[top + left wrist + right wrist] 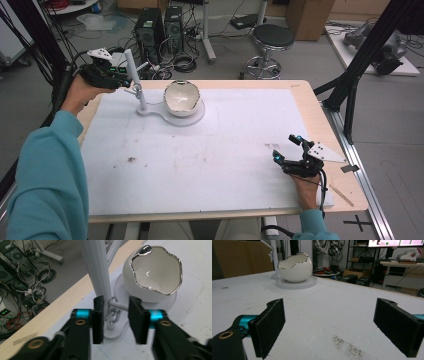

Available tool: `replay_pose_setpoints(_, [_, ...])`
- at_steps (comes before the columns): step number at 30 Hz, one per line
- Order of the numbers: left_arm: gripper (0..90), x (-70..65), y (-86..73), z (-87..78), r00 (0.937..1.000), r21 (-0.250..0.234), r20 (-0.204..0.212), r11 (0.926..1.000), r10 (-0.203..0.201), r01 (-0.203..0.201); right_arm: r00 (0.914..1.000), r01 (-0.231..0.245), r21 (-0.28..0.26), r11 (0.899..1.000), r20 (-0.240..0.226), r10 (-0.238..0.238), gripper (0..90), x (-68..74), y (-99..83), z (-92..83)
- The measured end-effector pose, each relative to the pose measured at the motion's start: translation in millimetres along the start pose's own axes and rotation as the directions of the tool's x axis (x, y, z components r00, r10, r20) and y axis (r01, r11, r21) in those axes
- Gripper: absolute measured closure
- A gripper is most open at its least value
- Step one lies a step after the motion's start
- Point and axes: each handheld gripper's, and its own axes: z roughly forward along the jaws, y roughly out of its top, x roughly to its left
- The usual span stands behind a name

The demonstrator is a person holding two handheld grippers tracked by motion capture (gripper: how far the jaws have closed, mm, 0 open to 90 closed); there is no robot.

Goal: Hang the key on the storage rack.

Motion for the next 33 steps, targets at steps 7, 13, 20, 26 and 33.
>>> replay_pose_setpoints(7, [7.8,-10.5,-5.4,-10.1,0.9985,-0.117,-0.054,0.9931,-0.006,0.0,1.0,0.003,-0.002,1.0,0.004,-0.003,9.8,0.3,0.0,-0.1])
replay_pose_setpoints(13, [1.6,-28.8,-10.8,-24.8,0.9989,-0.215,-0.046,0.9766,-0.005,-0.005,1.0,-0.002,-0.01,1.0,0.006,0.003,9.8,0.2,-0.2,-0.8])
replay_pose_setpoints(20, [1.7,-61.2,-23.3,-39.6,0.9997,-0.334,0.0,0.9422,0.023,-0.022,1.0,-0.003,-0.011,1.0,0.002,0.003,9.8,0.0,-0.3,-0.6])
replay_pose_setpoints(26, [1.6,-93.1,-55.5,-46.6,0.9995,-0.413,0.015,0.9104,0.026,-0.018,1.0,-0.001,-0.013,1.0,0.002,0.001,9.8,-0.5,-0.4,-0.6])
replay_pose_setpoints(33, [1.7,-129.7,-108.5,-53.1,0.9995,-0.47,0.026,0.8827,0.017,-0.003,1.0,-0.001,-0.011,1.0,0.003,0.001,9.8,0.1,-0.3,-0.7])
